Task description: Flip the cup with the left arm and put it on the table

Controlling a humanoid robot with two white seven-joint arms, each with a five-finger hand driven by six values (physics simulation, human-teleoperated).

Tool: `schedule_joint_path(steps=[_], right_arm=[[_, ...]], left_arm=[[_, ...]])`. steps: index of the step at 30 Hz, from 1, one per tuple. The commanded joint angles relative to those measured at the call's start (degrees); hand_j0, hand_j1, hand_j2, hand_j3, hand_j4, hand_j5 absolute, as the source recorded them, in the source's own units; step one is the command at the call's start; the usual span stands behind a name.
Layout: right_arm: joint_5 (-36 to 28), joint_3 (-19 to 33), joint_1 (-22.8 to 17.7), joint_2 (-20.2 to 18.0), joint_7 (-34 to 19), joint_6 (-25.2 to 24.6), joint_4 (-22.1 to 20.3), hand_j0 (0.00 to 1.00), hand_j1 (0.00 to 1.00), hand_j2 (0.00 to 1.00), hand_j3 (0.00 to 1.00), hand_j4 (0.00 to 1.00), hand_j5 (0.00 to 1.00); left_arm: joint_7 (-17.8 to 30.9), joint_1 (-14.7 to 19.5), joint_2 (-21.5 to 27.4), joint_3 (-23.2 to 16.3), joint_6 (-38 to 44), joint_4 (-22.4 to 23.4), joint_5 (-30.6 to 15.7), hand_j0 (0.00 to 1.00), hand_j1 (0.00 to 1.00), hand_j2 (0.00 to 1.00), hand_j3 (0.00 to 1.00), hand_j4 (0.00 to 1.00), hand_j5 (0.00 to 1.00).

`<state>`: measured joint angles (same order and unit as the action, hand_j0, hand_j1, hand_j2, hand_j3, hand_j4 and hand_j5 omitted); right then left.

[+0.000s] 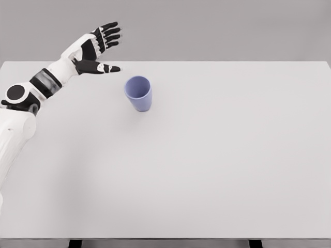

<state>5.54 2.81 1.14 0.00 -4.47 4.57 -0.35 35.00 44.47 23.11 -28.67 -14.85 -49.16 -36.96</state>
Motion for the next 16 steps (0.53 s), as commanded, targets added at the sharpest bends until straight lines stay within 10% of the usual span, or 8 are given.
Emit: schedule_joint_path(steps=[1,7,16], right_arm=[[0.0,0.0,0.0,0.0,0.0,0.0,0.0,1.00,1.00,1.00,1.00,1.00,1.00],[0.0,0.0,-0.1,0.0,0.0,0.0,0.0,1.00,1.00,1.00,1.00,1.00,1.00],[0.0,0.0,0.0,0.0,0.0,0.0,0.0,1.00,1.00,1.00,1.00,1.00,1.00]], left_arm=[[0.0,0.0,4.0,-0.2,0.0,0.0,7.5,1.00,1.00,1.00,1.00,1.00,1.00],[0.0,0.5,9.5,-0.2,-13.3,-0.1,36.3,1.00,1.00,1.00,1.00,1.00,1.00],[0.0,0.4,9.5,-0.2,-17.9,-0.1,37.2,1.00,1.00,1.00,1.00,1.00,1.00]])
